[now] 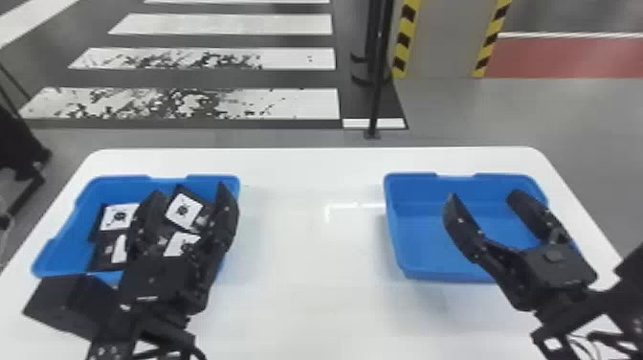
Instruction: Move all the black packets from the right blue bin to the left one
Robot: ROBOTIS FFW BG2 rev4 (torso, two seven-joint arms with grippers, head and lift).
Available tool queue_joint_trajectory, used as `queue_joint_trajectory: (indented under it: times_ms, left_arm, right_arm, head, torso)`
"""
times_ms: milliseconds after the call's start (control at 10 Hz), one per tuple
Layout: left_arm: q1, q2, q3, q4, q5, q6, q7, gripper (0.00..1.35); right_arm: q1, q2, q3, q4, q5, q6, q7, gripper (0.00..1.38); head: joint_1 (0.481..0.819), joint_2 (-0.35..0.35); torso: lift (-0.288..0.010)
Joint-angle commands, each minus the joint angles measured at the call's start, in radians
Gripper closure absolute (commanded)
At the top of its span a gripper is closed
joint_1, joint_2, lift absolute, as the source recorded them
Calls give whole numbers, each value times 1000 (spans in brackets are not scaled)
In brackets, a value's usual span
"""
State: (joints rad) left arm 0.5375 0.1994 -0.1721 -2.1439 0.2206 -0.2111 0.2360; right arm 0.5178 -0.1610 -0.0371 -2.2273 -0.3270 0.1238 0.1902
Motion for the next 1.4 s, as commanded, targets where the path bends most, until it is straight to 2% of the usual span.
queue_joint_trajectory:
  times_ms: [0, 400, 800, 1300]
  left_arm:
    - [0, -2, 7, 0, -29, 2, 0, 306]
    - [-5, -2, 9, 2, -67, -10, 0, 306]
    - [-2, -3, 19, 5, -115, 10, 6, 306]
    - [-2, -3, 21, 5, -119, 29, 6, 308]
  right_arm:
    - [0, 2, -1, 0, 2, -1, 0, 122]
    - [5, 3, -7, -5, 8, -4, -8, 122]
    - [37, 3, -19, -42, 18, -1, -54, 122]
    - [74, 8, -45, -69, 20, -6, -78, 122]
  head:
    - [695, 8]
    - [695, 6]
    - [695, -1]
    - [695, -30]
  torso:
    - [-168]
    - [-168]
    - [-168]
    - [-168]
